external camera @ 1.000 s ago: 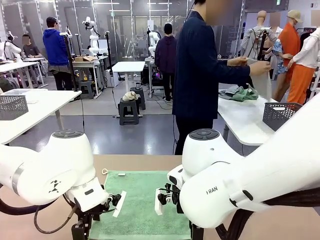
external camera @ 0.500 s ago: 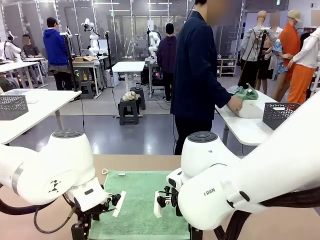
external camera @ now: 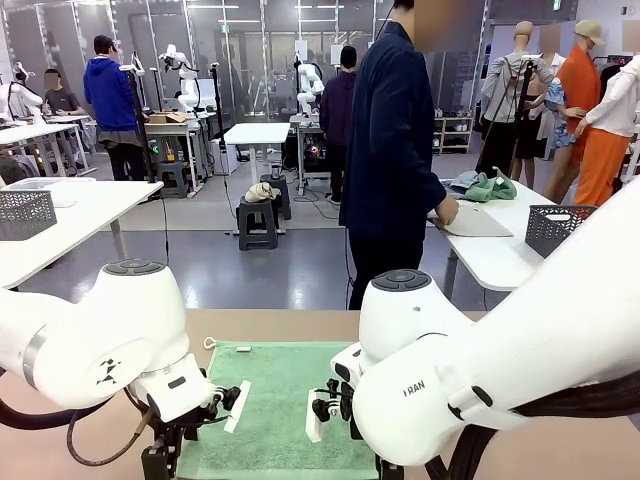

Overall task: Fold the towels and place them in the basket.
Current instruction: When a person lays out a Towel with hook on the table, fold it in half twice.

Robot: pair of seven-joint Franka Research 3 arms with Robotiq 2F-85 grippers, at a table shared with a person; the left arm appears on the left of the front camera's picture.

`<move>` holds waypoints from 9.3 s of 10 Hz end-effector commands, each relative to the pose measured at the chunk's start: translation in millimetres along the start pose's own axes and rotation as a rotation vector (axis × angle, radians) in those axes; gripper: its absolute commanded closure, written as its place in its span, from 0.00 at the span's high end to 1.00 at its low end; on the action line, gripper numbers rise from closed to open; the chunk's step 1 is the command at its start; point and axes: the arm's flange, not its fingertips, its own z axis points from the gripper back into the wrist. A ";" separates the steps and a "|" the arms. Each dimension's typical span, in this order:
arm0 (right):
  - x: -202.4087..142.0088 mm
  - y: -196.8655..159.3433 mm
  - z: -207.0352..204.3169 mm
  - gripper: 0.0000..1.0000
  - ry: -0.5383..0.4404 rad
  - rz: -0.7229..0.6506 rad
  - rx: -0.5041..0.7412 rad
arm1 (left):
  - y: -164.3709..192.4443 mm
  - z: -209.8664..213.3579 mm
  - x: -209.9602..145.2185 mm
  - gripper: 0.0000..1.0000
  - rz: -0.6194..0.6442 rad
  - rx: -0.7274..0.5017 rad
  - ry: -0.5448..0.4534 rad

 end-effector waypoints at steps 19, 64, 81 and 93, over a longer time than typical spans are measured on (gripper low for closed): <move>-18.3 13.7 2.3 0.00 0.012 0.009 -0.056 | -16.5 7.1 -3.7 0.00 -0.010 0.043 0.051; 15.1 -242.9 27.8 0.24 -0.024 0.112 -0.297 | 253.5 35.1 -27.9 0.21 0.155 0.231 0.004; -23.6 -127.0 171.6 0.83 -0.144 -0.136 -0.178 | 133.7 153.8 -250.3 0.69 0.135 0.207 -0.778; -10.1 -131.8 168.1 0.83 -0.241 -1.111 -0.074 | 122.5 131.8 -286.5 0.69 0.123 0.169 -0.874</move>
